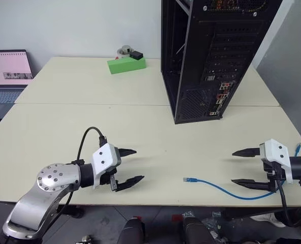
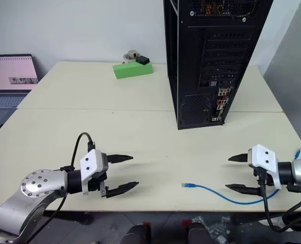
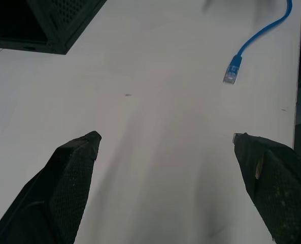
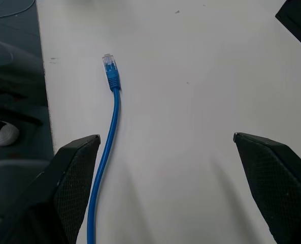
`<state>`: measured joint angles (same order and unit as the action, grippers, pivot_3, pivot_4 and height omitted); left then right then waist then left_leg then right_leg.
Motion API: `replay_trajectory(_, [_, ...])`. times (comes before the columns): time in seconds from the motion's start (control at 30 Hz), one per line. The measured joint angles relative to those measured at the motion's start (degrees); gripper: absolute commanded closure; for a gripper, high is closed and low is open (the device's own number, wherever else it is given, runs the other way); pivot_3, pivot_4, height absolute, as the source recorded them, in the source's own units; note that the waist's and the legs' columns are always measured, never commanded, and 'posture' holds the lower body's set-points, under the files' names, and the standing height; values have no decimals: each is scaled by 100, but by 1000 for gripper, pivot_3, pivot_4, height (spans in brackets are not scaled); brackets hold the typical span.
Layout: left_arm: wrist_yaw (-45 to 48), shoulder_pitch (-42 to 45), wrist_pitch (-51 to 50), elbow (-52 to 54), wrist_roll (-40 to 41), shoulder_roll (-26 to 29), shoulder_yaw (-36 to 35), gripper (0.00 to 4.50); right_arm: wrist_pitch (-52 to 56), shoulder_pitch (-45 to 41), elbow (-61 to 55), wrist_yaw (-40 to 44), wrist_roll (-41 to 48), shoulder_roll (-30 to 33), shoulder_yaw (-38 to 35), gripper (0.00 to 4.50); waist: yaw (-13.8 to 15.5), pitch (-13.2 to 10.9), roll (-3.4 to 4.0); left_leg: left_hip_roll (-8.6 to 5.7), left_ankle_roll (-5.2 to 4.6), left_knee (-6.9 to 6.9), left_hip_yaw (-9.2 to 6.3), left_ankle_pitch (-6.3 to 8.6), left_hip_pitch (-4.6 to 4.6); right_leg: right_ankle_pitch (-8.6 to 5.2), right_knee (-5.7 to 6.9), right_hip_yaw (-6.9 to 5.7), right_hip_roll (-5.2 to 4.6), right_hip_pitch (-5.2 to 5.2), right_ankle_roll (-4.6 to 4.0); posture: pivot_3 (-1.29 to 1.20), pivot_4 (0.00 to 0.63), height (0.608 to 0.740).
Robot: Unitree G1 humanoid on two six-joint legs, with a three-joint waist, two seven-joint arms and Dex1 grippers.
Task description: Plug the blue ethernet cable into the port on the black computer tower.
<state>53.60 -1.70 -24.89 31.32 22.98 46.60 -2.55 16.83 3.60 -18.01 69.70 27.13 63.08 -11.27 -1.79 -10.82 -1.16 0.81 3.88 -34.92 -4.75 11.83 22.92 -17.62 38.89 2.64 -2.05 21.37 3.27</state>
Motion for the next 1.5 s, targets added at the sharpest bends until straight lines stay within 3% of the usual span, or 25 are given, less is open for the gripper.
replay_trajectory(0.43, [232,-136,321,295,-14,7,363,0,108,149,-439,-200,-128,-245,50,38,6,0,0,0,0,0,1,0,0,0,-1,1,0,-1,0,0,150,740])
replay_trajectory(0.73, [348,70,455,357,-65,-91,833,0,305,218,-593,-971,-652,-887,751,38,4,0,-1,0,0,-1,0,0,0,1,1,0,0,-1,-1,0,150,740])
replay_trajectory(1.03, [341,161,675,206,-318,-90,966,0,-287,377,-249,-1384,-1487,-1386,1426,38,1,1,-2,0,0,-2,0,0,-1,3,1,0,1,-1,-6,0,150,740])
replay_trajectory(1.13, [334,158,678,206,-365,-90,966,0,-401,345,-197,-1500,-1574,-1573,1482,548,-12,6,-8,5,0,-1,-1,0,-6,3,3,1,7,-3,-6,0,150,740])
replay_trajectory(1.5, [337,132,679,186,-437,-77,965,0,-601,6,-15,-1637,-1943,-1794,1726,3109,-2,8,-11,5,0,-3,-1,0,-7,12,4,1,7,-5,-21,0,150,740])
